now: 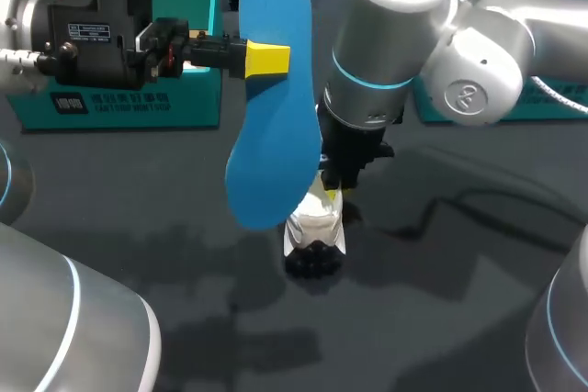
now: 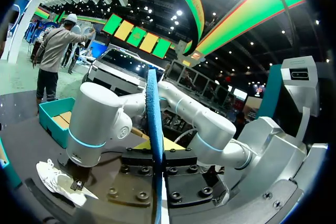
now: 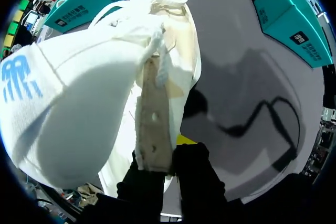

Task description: Take the shoe out of the shoebox, open the shoe tongue, remove and reinsert the insole, then place the shoe into the shoebox

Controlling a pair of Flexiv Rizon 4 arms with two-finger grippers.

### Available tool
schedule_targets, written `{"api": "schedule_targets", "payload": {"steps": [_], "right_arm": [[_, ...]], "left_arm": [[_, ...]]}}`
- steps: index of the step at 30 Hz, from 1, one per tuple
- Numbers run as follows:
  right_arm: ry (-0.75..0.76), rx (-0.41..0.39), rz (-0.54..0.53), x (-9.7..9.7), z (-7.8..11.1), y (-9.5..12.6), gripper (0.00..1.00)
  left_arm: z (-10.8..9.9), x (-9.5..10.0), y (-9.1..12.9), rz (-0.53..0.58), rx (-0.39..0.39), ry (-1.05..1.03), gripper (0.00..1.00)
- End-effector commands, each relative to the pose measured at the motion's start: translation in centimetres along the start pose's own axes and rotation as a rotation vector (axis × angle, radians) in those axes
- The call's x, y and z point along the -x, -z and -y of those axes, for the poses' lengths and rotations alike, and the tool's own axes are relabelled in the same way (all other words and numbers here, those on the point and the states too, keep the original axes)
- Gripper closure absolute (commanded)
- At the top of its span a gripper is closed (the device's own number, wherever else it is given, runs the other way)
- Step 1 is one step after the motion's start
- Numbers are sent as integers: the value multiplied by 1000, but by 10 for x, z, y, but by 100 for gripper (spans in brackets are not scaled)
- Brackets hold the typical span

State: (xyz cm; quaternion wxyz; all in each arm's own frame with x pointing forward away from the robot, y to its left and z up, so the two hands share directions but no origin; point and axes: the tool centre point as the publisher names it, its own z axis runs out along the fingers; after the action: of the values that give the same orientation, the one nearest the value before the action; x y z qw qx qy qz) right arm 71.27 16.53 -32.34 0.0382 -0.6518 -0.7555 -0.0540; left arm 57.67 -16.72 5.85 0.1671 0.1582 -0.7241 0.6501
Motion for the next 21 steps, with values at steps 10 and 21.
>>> {"api": "schedule_targets", "payload": {"steps": [10,21], "right_arm": [[28,-10,-47,5,4,-21,100],[53,-36,-76,6,-1,-44,100]], "left_arm": [[1,2,-3,-2,2,0,100],[1,2,-3,-2,2,0,100]]}}
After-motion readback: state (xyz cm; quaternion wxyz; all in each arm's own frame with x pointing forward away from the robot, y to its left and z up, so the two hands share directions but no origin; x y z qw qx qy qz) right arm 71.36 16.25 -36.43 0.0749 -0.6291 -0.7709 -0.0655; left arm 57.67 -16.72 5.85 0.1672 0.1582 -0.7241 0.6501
